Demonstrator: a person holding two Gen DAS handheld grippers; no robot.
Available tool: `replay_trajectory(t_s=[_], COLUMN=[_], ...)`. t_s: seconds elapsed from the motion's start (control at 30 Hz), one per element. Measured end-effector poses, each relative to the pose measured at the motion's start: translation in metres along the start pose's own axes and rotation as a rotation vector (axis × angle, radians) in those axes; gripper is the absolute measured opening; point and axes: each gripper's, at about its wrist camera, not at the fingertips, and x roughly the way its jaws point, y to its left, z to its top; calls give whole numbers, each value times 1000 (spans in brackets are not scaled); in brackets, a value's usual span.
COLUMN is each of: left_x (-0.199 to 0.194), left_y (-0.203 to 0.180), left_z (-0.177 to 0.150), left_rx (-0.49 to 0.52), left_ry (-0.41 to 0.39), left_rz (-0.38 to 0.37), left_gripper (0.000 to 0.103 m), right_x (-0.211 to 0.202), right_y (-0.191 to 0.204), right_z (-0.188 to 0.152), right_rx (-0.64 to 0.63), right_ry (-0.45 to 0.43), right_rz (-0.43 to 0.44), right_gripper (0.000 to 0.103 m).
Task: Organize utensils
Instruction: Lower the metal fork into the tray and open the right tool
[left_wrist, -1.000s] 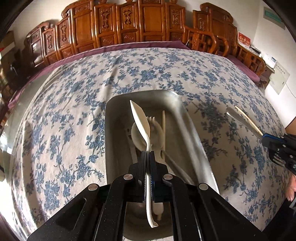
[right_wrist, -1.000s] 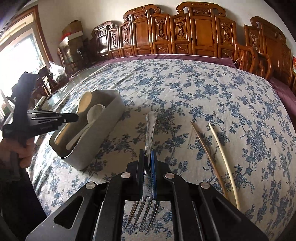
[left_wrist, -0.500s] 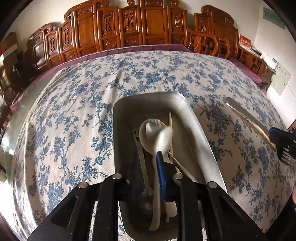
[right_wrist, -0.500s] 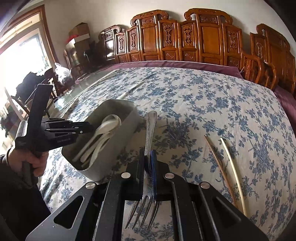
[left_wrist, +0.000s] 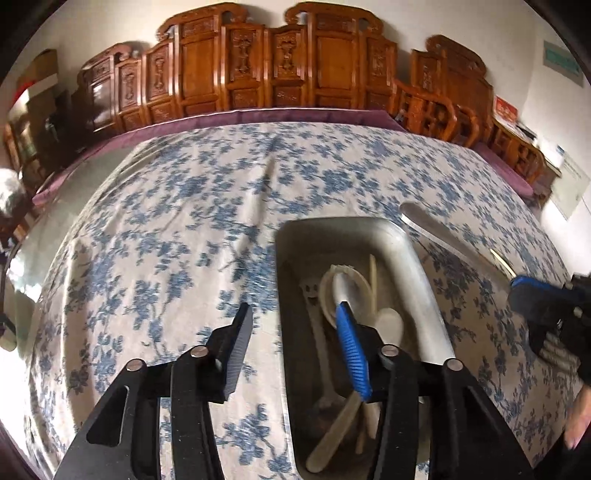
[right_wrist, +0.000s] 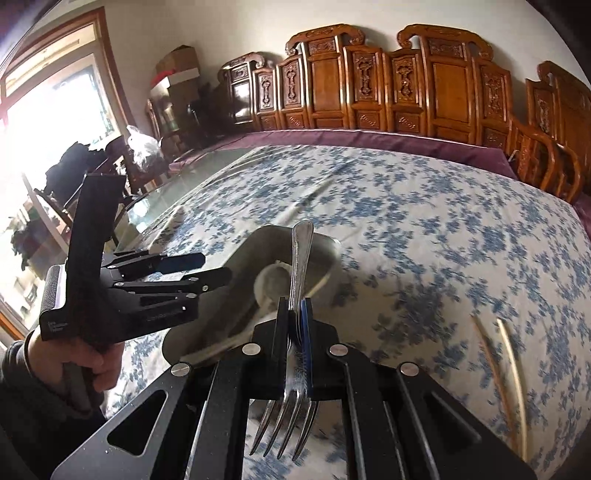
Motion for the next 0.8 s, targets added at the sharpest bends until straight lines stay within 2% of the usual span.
replay_trajectory(t_s=[0.1,0.27,0.6,0.8], left_x=[-3,-5,-5,-7], left_y=[11,33,49,48], left_z=[3,8,10,11], left_rx=[-19,-64,-108,-105], left_ry=[-19,-31,-31,-35], left_rz=[22,47,48,40], left_gripper=[55,61,61,61], right_x=[14,38,79,93], right_y=[9,23,29,26], right_z=[3,3,0,-4], right_rx=[-6,-14,42,111], right_ry=[16,47,98,143], right_rz=[11,10,-4,53], right_gripper=[8,8,8,8])
